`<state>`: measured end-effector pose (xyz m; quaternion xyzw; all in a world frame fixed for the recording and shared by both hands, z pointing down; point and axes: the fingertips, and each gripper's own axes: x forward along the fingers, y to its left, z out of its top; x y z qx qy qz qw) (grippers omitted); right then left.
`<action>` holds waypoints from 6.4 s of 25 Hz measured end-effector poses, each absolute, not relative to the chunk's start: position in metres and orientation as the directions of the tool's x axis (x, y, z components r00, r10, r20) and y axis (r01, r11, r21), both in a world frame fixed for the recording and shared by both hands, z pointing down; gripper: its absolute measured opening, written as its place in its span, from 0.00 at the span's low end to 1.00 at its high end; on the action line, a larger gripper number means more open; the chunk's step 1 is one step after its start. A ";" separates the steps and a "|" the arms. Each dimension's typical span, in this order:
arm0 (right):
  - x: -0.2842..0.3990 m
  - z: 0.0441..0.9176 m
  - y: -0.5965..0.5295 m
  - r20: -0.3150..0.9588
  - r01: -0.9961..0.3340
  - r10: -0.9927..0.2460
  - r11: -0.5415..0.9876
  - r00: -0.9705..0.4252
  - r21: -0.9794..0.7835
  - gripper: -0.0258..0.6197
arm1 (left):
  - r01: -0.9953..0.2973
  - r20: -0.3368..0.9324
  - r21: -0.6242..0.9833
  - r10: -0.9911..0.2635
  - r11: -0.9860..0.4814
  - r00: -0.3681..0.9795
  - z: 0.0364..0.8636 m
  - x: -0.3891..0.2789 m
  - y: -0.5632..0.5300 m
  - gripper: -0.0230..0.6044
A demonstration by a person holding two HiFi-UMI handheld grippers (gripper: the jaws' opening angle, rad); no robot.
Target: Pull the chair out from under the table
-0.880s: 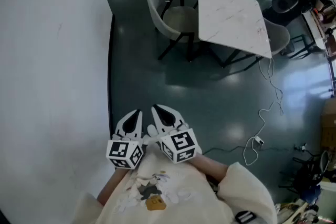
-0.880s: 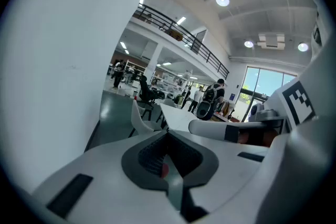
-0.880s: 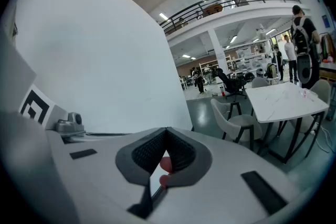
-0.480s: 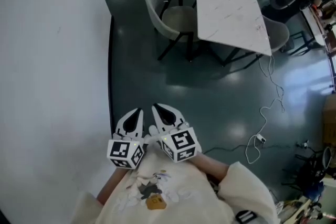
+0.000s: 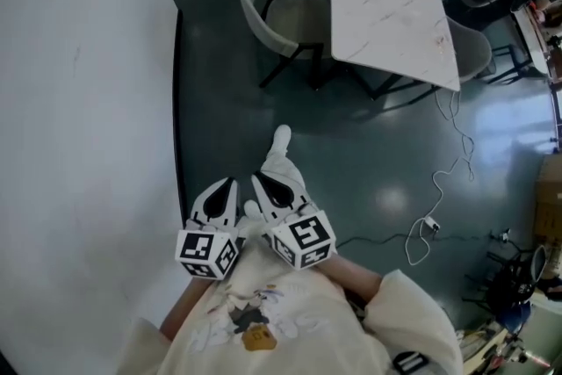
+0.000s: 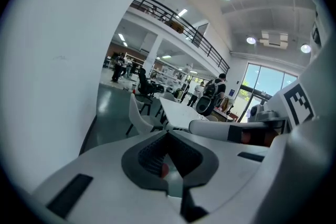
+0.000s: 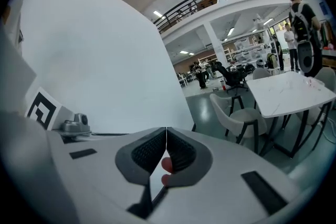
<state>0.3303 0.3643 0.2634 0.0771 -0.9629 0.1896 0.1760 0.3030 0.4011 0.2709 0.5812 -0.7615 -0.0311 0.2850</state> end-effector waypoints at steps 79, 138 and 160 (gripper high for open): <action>-0.108 0.564 -0.113 0.674 -0.207 -0.022 0.959 -0.738 -0.194 0.40 | -0.630 0.581 0.655 -0.811 0.417 0.067 0.555 -0.192 -0.162 0.62; -0.202 0.595 0.033 0.622 -0.043 0.083 0.982 -0.779 -0.184 0.21 | -0.596 0.696 0.517 -0.707 0.615 -0.125 0.570 -0.278 -0.013 0.23; -0.267 0.597 0.147 0.617 0.015 0.157 0.973 -0.771 -0.229 0.22 | -0.555 0.693 0.512 -0.697 0.655 -0.183 0.570 -0.344 0.102 0.22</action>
